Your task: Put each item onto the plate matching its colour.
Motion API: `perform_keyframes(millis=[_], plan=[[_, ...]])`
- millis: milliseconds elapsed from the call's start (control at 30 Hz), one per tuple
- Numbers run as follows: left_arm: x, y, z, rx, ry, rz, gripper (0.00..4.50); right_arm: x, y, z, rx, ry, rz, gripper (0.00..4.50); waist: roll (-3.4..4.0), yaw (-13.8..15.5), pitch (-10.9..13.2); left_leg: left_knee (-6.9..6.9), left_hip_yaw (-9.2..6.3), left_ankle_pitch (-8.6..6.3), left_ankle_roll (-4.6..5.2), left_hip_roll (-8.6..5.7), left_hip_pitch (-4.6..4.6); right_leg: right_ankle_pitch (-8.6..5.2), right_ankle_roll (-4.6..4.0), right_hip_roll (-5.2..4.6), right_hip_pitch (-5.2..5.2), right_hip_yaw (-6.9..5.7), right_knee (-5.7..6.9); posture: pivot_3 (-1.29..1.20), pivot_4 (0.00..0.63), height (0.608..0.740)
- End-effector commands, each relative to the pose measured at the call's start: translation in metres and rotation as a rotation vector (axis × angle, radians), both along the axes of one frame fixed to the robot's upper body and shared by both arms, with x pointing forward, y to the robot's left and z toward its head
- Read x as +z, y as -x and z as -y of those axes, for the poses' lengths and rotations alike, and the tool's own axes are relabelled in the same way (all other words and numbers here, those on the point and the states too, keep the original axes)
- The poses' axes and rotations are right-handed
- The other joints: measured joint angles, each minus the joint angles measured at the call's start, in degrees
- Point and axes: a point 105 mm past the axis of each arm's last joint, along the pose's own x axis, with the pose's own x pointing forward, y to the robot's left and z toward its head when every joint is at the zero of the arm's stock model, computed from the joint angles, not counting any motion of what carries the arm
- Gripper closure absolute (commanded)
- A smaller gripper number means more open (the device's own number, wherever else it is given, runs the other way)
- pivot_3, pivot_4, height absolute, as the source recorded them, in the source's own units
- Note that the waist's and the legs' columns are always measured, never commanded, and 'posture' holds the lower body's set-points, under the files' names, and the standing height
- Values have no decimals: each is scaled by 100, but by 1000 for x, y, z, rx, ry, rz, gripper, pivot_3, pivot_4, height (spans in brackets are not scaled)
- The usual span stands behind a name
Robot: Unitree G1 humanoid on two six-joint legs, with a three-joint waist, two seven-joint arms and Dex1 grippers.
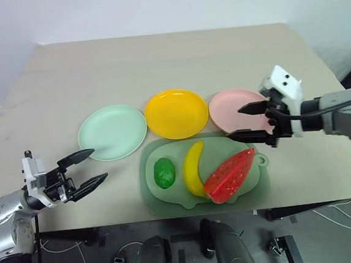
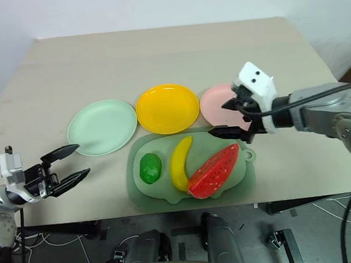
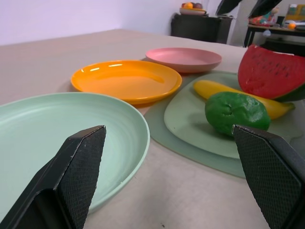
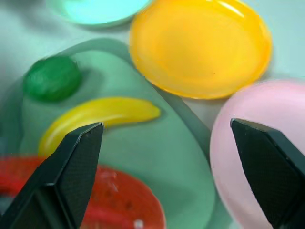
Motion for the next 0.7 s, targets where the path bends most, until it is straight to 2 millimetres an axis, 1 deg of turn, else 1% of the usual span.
perform_keyframes(millis=[33,100,200,267,300,500,600,700], plan=[[7,0,-2,-12,-27,29,42,4,22,1,312,103,70,0,0,-13,0,0,-1,0,0,0,1,0,1,0,0,0,1,0,150,736],[8,0,-1,-23,-36,27,42,4,27,1,439,154,92,0,1,-38,1,1,7,0,-1,1,5,1,1,0,0,2,3,0,150,736],[8,0,-1,-32,-42,25,42,1,27,0,551,207,115,0,1,-36,1,2,10,1,-2,4,12,0,-2,2,2,4,5,0,150,736],[9,-1,-1,-32,-41,26,42,-5,26,-2,616,253,129,0,1,-18,1,2,8,2,-4,5,12,-1,-2,4,1,3,8,0,150,736],[9,0,-1,-32,-41,27,42,-12,24,-3,647,291,131,0,1,-16,1,2,8,2,-4,5,12,-1,-3,4,1,3,8,0,150,736],[8,4,0,-20,-35,29,42,-45,16,-12,754,416,133,0,2,-6,1,4,16,4,-7,2,6,0,-2,-3,-4,2,8,0,150,736],[7,7,0,-13,-32,28,42,-58,11,-18,779,441,134,0,2,-3,1,7,16,5,-10,1,7,0,-3,-2,-2,2,9,0,150,736],[7,8,1,-7,-30,27,42,-67,7,-22,798,457,135,0,2,-1,1,9,16,7,-12,1,10,0,-4,-2,-1,2,12,0,150,736]])
